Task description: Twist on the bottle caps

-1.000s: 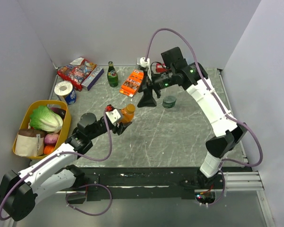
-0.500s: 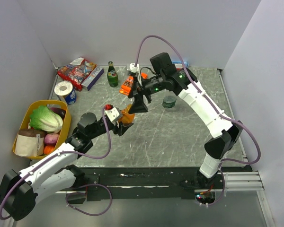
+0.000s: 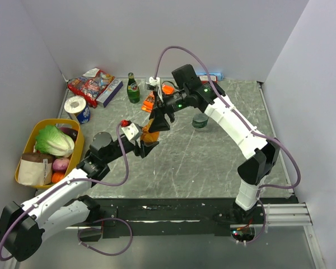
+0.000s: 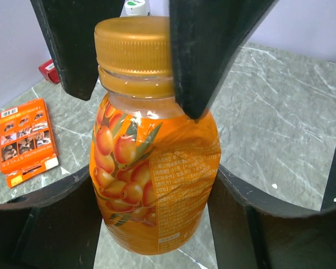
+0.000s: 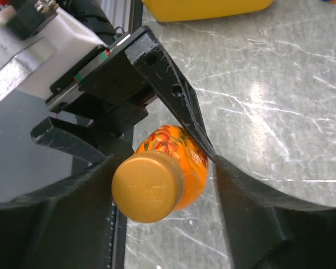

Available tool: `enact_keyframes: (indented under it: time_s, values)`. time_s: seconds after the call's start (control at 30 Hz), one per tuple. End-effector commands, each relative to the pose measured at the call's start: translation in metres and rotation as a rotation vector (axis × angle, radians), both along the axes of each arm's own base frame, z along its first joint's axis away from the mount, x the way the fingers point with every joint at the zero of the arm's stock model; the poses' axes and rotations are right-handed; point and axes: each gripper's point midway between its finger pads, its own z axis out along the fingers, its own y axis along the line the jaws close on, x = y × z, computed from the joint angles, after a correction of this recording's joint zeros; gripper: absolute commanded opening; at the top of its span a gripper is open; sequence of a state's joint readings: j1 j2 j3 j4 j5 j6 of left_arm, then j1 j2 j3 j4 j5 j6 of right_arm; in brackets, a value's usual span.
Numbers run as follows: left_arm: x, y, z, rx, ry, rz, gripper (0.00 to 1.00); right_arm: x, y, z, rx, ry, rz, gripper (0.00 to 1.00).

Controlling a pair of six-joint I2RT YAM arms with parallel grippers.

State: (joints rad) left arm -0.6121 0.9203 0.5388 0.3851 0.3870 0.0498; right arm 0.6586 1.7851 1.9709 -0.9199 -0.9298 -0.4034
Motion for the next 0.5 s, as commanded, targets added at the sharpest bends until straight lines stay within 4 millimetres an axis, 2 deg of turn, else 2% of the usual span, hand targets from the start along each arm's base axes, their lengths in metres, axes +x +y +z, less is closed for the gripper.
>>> enact_keyframes:
  time_s: [0.0,0.03,0.07,0.1,0.13,0.2,0.23,0.3,0.37,0.4,0.47]
  values:
    - [0.003,-0.001,0.037,-0.082,-0.064,0.006,0.01,0.006,0.010,0.006,0.042,-0.001,0.004,0.67]
    - [0.004,-0.002,0.036,-0.080,-0.061,0.006,0.01,0.006,0.010,0.005,0.043,-0.001,0.005,0.57]
    - [0.003,-0.003,0.034,-0.077,-0.060,0.000,0.03,0.007,0.011,0.006,0.048,-0.006,0.006,0.52]
    - [0.005,-0.002,0.031,-0.070,-0.051,0.007,0.33,0.008,0.011,0.006,0.047,-0.009,0.003,0.47]
    - [0.006,-0.002,0.028,-0.067,-0.043,0.014,0.55,0.011,0.011,0.004,0.040,-0.025,-0.004,0.40]
    - [0.010,0.003,0.018,-0.049,-0.021,0.052,0.96,0.024,0.008,-0.001,0.002,-0.079,-0.057,0.36]
    - [0.011,0.005,0.004,-0.014,0.025,0.066,0.96,0.030,0.007,-0.004,-0.010,-0.114,-0.063,0.33]
    - [0.015,0.012,-0.011,0.023,0.084,0.115,0.96,0.044,0.003,-0.014,-0.052,-0.168,-0.104,0.33]
    - [0.009,0.019,-0.027,0.039,0.169,0.140,0.96,0.054,0.000,-0.019,-0.064,-0.227,-0.119,0.33]
    - [0.008,0.027,-0.034,0.039,0.190,0.181,0.96,0.059,-0.004,-0.035,-0.097,-0.230,-0.137,0.33]
    - [0.003,0.038,-0.052,0.056,0.251,0.213,0.96,0.069,-0.004,-0.042,-0.098,-0.275,-0.151,0.33]
